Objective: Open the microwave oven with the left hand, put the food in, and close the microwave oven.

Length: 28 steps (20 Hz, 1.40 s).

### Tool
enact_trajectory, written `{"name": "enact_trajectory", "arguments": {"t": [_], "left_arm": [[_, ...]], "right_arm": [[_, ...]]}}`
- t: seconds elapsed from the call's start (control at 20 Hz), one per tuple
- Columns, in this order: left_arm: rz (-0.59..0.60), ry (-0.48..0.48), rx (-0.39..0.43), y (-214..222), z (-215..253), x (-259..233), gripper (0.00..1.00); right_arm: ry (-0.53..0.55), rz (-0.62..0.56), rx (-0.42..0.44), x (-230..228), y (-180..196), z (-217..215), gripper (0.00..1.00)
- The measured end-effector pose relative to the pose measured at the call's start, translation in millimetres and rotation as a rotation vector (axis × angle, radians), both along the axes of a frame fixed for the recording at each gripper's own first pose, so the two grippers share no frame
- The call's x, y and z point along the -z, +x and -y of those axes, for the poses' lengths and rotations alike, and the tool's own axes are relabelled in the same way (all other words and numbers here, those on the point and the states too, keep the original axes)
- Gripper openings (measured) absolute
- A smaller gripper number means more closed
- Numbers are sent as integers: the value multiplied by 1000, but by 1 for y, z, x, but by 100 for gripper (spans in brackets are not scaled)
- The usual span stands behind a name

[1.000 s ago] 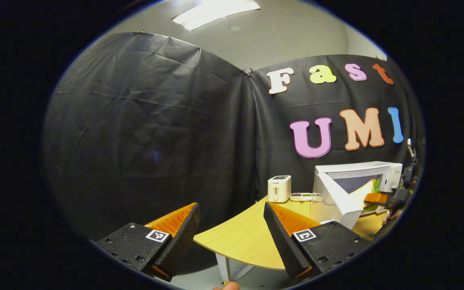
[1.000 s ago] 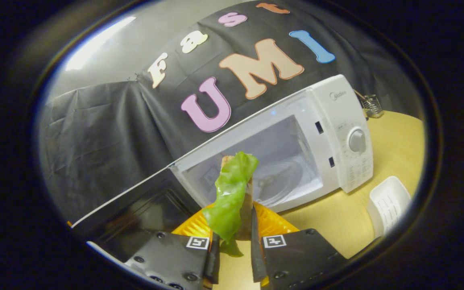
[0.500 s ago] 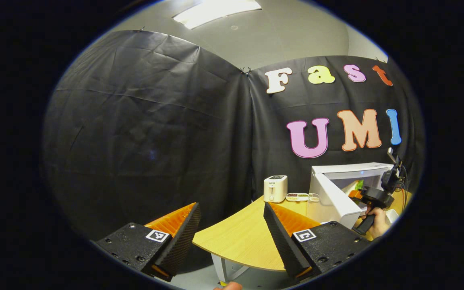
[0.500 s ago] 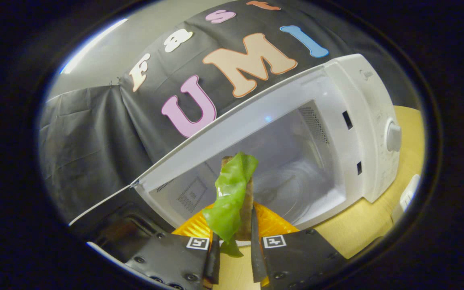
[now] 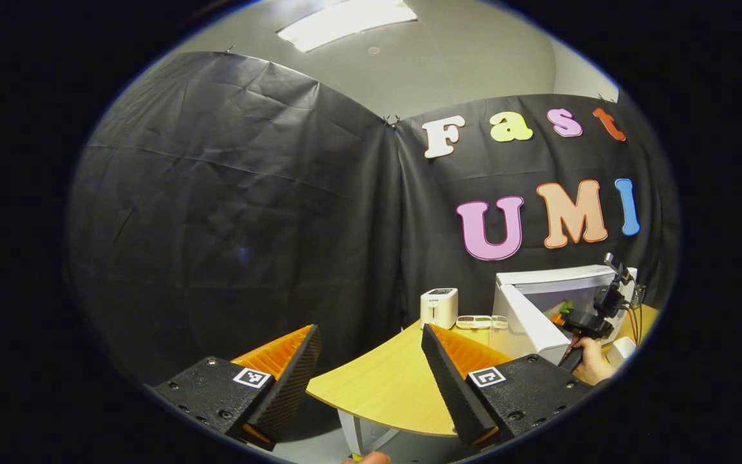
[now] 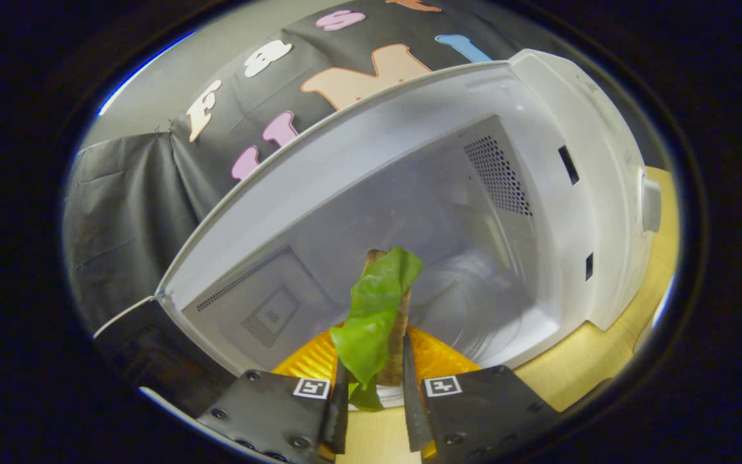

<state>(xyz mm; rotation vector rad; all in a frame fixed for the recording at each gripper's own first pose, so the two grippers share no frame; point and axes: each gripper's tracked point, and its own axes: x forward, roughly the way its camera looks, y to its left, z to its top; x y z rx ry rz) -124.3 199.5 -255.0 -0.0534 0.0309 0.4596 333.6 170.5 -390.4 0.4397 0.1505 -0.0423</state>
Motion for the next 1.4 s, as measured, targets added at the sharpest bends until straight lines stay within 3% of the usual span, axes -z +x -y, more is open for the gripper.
{"name": "enact_trajectory", "arguments": {"t": [0.05, 0.1, 0.15, 0.3, 0.35, 0.4, 0.6, 1.0, 1.1, 1.15, 1.25, 1.3, 1.35, 1.4], "left_arm": [[-3, 0, -1, 1, 0, 2, 94], [-6, 0, 1, 1, -1, 2, 96], [-7, -1, 2, 2, 0, 2, 96], [-4, -3, 8, 2, 1, 1, 94], [-1, -2, 11, 2, 2, 0, 94], [1, -2, 14, 2, 3, -1, 94], [-3, -1, 11, 2, 1, 0, 94], [-18, -15, 17, 7, 1, 7, 94], [-21, -24, 22, 9, 3, 9, 94], [-21, -29, 25, 10, 4, 10, 94], [-19, -35, 35, 12, 8, 11, 94], [-19, -39, 38, 13, 8, 11, 94], [-18, -41, 42, 15, 10, 12, 96], [-17, -46, 49, 16, 11, 12, 96]], "right_arm": [[-12, -14, 16, 4, 1, 8, 47], [-10, -17, 15, 5, 3, 11, 47], [-20, -18, 26, 6, 2, 13, 41], [-221, -33, 122, 7, 0, 41, 63], [-277, -22, 119, 9, 1, 42, 64], [-322, -3, 120, 4, -3, 43, 80], [-348, 14, 69, -8, -18, 41, 98], [-329, 110, -125, -55, -112, 18, 98], [-329, 133, -170, -65, -144, 17, 92], [-340, 133, -182, -67, -156, 20, 98], [-383, 123, -193, -70, -184, 33, 98], [-412, 117, -181, -71, -198, 43, 92], [-433, 129, -166, -75, -207, 52, 92], [-454, 147, -157, -81, -216, 60, 98]]}}
